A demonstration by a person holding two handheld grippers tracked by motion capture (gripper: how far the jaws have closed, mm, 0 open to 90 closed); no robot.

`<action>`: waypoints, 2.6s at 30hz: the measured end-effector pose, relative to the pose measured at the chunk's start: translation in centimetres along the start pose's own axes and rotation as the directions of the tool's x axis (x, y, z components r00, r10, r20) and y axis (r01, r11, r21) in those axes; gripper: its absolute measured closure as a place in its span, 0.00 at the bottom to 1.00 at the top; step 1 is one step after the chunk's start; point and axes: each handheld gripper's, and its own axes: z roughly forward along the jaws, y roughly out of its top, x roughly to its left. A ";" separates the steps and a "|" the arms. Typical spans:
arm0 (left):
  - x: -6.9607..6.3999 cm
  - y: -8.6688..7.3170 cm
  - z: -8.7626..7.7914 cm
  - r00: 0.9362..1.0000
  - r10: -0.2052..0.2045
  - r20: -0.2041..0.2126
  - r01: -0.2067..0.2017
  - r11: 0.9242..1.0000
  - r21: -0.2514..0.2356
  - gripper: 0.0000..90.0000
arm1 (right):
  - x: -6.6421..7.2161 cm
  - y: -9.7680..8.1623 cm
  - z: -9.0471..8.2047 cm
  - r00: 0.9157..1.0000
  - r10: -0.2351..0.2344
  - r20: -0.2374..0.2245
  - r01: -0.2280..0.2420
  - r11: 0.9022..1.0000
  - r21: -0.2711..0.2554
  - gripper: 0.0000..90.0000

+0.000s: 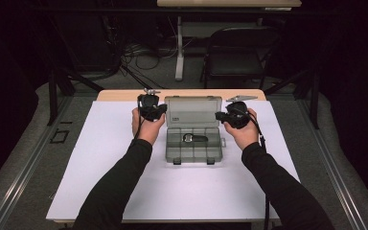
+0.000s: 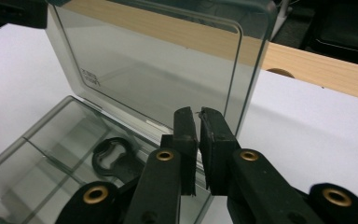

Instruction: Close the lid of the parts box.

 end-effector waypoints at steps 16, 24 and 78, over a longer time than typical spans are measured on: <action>-0.5 -1.5 -1.3 1.000 0.015 0.007 -0.014 0.999 -0.030 0.98 | 1.8 1.4 -0.5 0.998 -0.026 -0.054 0.027 0.999 0.017 1.00; -0.7 -1.9 -1.6 1.000 0.017 0.004 -0.017 0.999 -0.034 0.98 | 3.3 3.1 -1.0 0.996 -0.051 -0.070 0.053 0.998 0.032 1.00; -0.5 -4.1 -5.2 0.991 0.047 0.124 -0.045 0.999 -0.022 0.88 | 5.2 6.7 1.4 0.995 -0.057 -0.081 0.062 0.996 0.058 1.00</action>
